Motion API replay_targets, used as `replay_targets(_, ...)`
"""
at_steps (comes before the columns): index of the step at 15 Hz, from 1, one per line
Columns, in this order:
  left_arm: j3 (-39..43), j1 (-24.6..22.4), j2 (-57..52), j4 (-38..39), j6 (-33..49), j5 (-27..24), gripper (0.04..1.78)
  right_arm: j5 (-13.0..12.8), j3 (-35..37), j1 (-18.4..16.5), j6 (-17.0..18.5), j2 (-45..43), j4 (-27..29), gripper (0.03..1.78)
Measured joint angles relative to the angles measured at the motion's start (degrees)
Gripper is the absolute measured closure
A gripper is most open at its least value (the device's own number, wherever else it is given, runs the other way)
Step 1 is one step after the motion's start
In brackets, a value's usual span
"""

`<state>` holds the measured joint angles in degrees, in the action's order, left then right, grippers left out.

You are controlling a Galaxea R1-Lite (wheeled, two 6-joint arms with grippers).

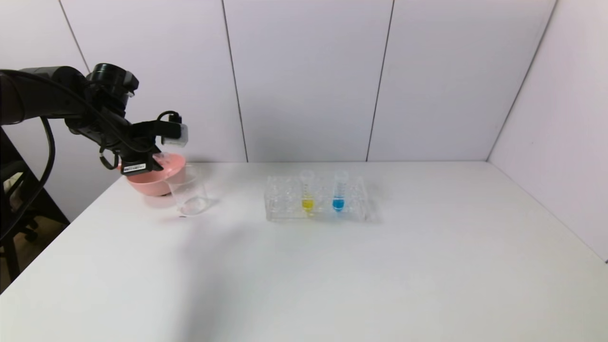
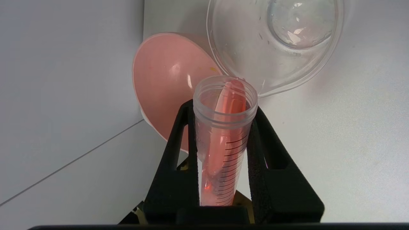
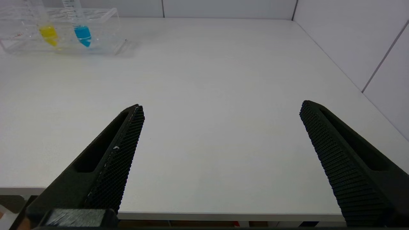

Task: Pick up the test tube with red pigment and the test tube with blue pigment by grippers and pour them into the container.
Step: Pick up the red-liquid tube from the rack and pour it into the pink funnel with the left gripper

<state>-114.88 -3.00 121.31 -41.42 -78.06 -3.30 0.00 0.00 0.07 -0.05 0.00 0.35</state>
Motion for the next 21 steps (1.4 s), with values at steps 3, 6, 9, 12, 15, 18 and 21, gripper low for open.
replay_targets(3,0.0,0.2,0.3,0.2,0.0,0.3,1.37,0.0,0.0,0.0,0.0,0.0,0.0,0.04)
replay_targets(6,0.0,0.4,0.5,0.4,0.0,1.9,1.37,0.0,0.0,0.0,0.0,0.0,0.0,0.04)
replay_targets(9,0.0,0.9,0.5,0.4,-0.1,2.3,1.37,0.0,0.0,0.0,0.0,0.0,0.0,0.04)
replay_targets(12,0.0,0.9,0.5,0.4,-0.2,3.0,1.37,0.0,0.0,0.0,0.0,0.0,0.0,0.04)
replay_targets(15,0.0,0.9,0.5,0.3,-0.6,3.4,1.37,0.0,0.0,0.0,0.0,0.0,0.0,0.04)
replay_targets(18,0.0,1.0,0.4,0.1,-0.7,3.5,1.37,0.0,0.0,0.0,0.0,0.0,0.0,0.04)
replay_targets(21,0.0,1.2,0.4,0.1,-0.7,3.7,1.37,0.0,0.0,0.0,0.0,0.0,0.0,0.04)
